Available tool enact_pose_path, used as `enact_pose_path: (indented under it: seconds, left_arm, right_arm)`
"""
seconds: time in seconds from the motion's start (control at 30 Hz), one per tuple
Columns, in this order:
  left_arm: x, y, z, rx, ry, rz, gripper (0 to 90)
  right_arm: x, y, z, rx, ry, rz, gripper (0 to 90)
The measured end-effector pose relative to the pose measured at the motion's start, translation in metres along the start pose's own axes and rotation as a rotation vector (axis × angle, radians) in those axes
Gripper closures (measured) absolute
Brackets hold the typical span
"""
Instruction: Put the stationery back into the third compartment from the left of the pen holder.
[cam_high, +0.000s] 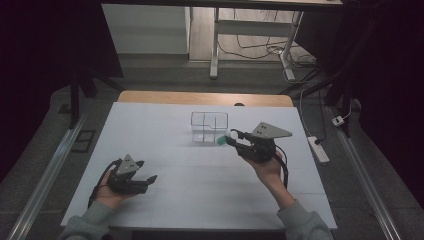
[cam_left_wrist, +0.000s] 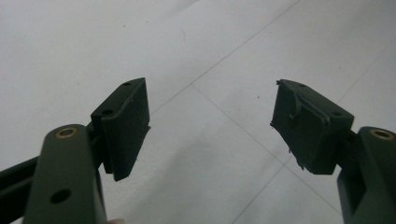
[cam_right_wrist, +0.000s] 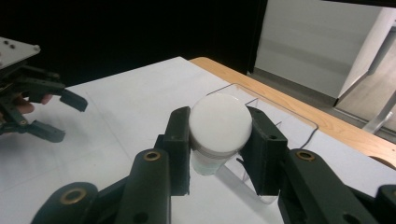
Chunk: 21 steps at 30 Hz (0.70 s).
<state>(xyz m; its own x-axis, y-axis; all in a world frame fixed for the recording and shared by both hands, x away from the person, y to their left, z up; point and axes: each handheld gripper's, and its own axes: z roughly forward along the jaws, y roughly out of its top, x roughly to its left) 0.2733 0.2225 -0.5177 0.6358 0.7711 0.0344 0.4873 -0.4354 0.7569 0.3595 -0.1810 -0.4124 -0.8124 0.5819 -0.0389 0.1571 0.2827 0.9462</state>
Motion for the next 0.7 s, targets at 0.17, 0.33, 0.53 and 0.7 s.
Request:
enact_pose_path:
  seconds: [0.17,0.33,0.53,0.7]
  left_arm:
    - [0.001,0.000,0.001,0.007,-0.001,-0.003,26.7]
    - [0.000,0.000,0.004,0.019,-0.003,-0.007,25.5]
    - [0.000,0.000,0.005,0.025,0.002,-0.011,25.0]
    - [0.002,0.000,0.005,0.020,-0.001,-0.025,24.7]
  right_arm:
    - [-0.014,0.008,0.004,-0.010,-0.032,0.023,63.2]
    - [-0.026,0.017,0.010,-0.003,-0.066,0.031,63.2]
    - [-0.038,0.023,0.026,0.022,-0.092,0.035,63.1]
    - [-0.052,0.021,0.048,0.066,-0.116,0.059,63.1]
